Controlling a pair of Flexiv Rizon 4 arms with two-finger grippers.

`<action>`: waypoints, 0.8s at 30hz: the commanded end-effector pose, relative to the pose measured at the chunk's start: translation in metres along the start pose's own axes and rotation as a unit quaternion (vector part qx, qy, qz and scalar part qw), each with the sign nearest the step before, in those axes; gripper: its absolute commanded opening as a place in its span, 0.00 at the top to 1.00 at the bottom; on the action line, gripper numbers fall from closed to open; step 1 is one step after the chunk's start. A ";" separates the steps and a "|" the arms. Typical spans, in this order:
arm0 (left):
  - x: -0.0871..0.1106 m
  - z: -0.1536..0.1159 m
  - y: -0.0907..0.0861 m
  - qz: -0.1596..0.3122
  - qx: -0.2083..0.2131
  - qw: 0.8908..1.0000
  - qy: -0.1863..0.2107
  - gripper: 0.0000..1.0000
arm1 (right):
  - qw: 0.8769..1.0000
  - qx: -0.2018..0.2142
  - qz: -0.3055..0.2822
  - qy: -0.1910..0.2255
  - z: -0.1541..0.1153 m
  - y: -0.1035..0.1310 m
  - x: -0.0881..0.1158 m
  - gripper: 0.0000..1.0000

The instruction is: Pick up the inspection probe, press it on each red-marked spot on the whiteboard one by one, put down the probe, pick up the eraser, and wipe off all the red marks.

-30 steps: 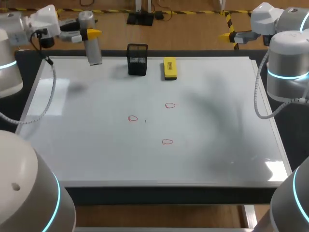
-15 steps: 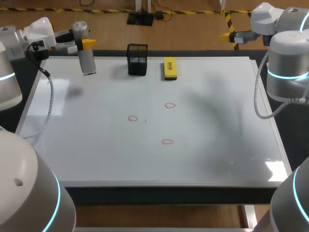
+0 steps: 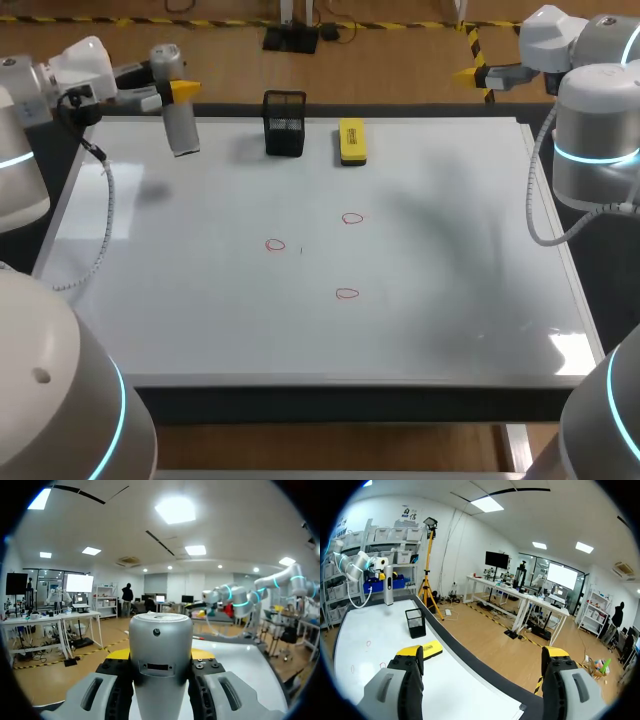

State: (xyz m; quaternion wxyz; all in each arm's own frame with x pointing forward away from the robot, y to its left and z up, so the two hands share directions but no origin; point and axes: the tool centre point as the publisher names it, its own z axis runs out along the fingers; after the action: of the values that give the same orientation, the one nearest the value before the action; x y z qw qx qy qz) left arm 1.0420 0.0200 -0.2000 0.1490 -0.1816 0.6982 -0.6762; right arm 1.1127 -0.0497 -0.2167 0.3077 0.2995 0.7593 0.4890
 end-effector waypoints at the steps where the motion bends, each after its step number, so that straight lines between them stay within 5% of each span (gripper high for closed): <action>1: 0.001 -0.001 -0.001 0.000 0.000 1.000 -0.001 1.00 | 0.998 0.013 -0.014 0.059 0.013 -0.007 -0.007 0.00; 7: 0.001 -0.001 -0.001 0.000 0.000 1.000 -0.001 1.00 | 0.971 0.083 -0.089 0.203 0.046 -0.025 0.004 0.00; 11: 0.001 -0.001 -0.001 0.000 0.000 1.000 -0.001 1.00 | 0.933 0.151 -0.160 0.285 0.065 -0.032 0.017 0.00; 16: 0.001 -0.001 -0.001 0.000 0.000 1.000 -0.001 1.00 | 0.862 0.234 -0.252 0.371 0.085 -0.035 0.034 0.00; 19: 0.001 -0.001 -0.001 0.000 0.000 1.000 -0.001 1.00 | 0.805 0.291 -0.307 0.416 0.098 -0.038 0.046 0.00; 23: 0.001 -0.001 -0.001 0.000 0.000 1.000 -0.001 1.00 | 0.743 0.350 -0.366 0.437 0.109 -0.040 0.057 0.00; 24: 0.001 -0.001 -0.001 0.000 0.000 1.000 -0.001 1.00 | 0.717 0.367 -0.391 0.446 0.114 -0.043 0.061 0.00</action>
State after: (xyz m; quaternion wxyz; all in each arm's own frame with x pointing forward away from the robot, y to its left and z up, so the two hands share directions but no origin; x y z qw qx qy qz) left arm 1.0416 0.0203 -0.1996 0.1492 -0.1819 0.6983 -0.6761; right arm 1.1413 0.0336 -0.2987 0.1840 0.0677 0.8943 0.4023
